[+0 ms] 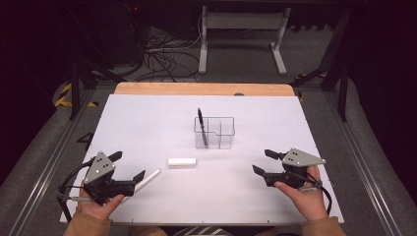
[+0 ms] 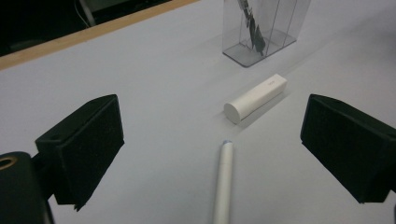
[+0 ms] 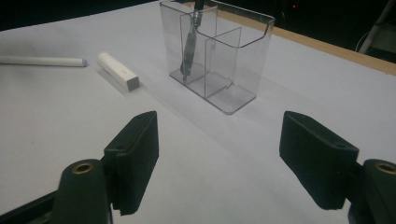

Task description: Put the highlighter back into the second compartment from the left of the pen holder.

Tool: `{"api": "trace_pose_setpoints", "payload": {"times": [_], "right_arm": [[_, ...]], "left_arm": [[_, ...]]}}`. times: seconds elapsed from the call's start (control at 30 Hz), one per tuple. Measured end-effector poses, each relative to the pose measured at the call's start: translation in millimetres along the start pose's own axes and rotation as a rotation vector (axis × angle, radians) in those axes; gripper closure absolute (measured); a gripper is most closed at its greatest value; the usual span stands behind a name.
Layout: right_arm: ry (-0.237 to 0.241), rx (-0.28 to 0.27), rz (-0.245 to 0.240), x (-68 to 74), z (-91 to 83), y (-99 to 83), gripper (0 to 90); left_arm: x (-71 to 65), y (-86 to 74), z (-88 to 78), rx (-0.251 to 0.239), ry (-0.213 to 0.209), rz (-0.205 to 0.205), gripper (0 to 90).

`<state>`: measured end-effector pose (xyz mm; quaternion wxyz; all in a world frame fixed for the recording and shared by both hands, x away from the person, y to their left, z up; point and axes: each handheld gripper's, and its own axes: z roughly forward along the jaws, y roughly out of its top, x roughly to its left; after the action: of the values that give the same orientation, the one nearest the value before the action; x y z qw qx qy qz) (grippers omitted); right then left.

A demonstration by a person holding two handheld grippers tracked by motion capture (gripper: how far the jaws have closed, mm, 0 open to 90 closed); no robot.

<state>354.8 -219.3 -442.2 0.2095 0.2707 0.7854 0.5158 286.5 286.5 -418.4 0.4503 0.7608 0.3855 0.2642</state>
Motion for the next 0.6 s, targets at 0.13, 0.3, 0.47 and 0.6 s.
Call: {"api": "trace_pose_setpoints", "payload": {"times": [0.13, 0.3, 0.47, 0.6], "right_arm": [[-0.005, -0.008, 0.000, -0.6, -1.3, 0.1, 29.3], [0.004, -0.012, 0.004, -1.2, -1.5, 0.0, 29.2], [0.007, -0.016, 0.009, -2.0, -1.4, 0.1, 29.2], [0.006, -0.016, 0.009, -2.1, -0.9, 0.0, 29.1]], "left_arm": [[1.8, 2.3, 0.2, 0.008, -0.014, -0.026, 7.1], [2.0, 6.6, 1.2, 0.061, -0.045, -0.060, 12.8], [2.4, 9.3, 5.6, 0.136, -0.045, -0.045, 17.0], [0.4, 11.7, 13.8, 0.225, -0.010, 0.021, 18.6]]}}
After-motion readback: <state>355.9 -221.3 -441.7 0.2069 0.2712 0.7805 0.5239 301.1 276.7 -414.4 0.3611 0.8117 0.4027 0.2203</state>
